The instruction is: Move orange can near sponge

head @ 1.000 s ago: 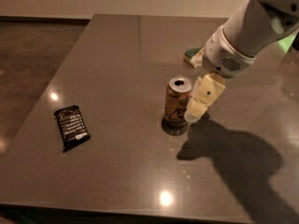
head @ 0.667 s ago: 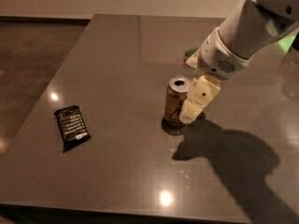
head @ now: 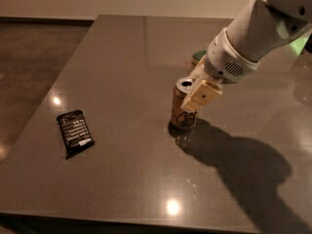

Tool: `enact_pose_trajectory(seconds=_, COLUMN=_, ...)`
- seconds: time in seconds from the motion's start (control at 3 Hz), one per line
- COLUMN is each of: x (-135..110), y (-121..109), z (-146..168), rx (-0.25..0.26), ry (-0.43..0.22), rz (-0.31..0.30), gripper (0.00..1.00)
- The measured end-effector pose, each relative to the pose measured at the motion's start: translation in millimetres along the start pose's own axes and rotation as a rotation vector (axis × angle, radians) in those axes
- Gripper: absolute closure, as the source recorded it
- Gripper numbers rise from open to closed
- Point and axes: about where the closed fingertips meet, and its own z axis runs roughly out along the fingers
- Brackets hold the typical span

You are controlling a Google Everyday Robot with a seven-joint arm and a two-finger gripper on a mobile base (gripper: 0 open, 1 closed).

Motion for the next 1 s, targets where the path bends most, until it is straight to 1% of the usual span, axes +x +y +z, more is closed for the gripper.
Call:
enact_pose_trajectory(seconds=0.33, x=-1, y=-3, z=-3, rx=0.014, ry=-0.005, rz=0.022, gripper=0.87)
enact_pose_trajectory(seconds=0.67, x=3, y=-41, z=-20, rx=0.086, ry=-0.008, rz=0.087, gripper=1.00)
enact_pose_trajectory(seconds=1.0, x=9, y=-86, z=-42, rx=0.167, ry=-0.007, rz=0.148, gripper=1.00)
